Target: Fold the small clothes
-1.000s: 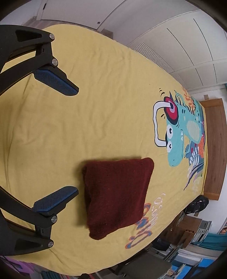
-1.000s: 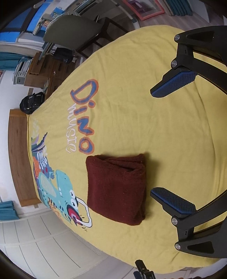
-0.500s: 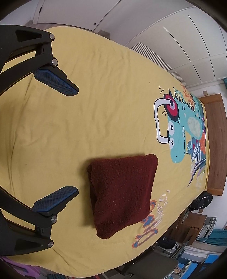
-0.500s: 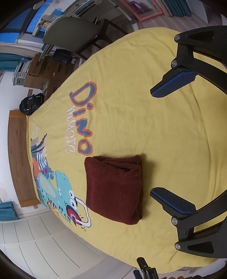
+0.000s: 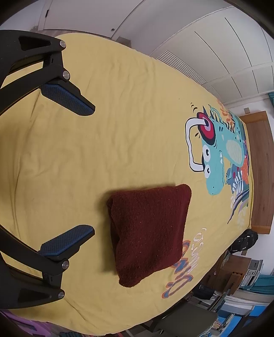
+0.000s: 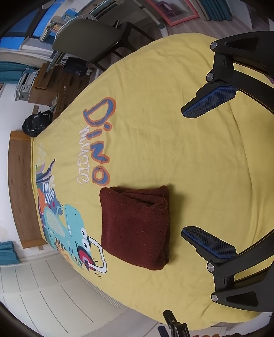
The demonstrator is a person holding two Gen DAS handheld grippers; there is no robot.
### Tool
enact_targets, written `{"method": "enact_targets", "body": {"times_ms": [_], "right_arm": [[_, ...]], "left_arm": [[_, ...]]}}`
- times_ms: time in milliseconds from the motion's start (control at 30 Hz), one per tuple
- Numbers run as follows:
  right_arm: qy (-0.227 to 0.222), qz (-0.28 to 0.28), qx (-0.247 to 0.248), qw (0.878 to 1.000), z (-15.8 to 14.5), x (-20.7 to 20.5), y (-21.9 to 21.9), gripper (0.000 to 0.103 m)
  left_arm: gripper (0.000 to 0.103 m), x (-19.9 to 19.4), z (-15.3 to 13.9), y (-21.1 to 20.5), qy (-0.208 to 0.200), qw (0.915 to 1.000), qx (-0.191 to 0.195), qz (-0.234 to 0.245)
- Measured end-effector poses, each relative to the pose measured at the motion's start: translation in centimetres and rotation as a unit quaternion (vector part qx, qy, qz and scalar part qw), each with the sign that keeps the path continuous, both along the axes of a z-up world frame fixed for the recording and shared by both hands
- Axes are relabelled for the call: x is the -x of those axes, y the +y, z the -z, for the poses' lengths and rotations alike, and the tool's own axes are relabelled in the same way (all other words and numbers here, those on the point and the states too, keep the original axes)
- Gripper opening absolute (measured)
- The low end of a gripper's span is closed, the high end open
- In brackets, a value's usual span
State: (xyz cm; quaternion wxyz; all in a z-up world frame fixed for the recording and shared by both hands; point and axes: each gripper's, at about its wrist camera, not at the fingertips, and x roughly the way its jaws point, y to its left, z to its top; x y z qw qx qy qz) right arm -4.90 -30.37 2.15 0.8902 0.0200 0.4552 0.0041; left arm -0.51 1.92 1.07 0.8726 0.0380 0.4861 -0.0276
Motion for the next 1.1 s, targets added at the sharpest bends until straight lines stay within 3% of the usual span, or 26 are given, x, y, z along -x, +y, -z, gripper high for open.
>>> {"method": "enact_targets", "body": {"times_ms": [1100], "right_arm": [[0.008,-0.003,0.007,1.0,0.36,0.03,-0.11,0.103]], "left_arm": [[0.102,0.21,0.93,0.01,0.015,0.9999,0.004,0.005]]}}
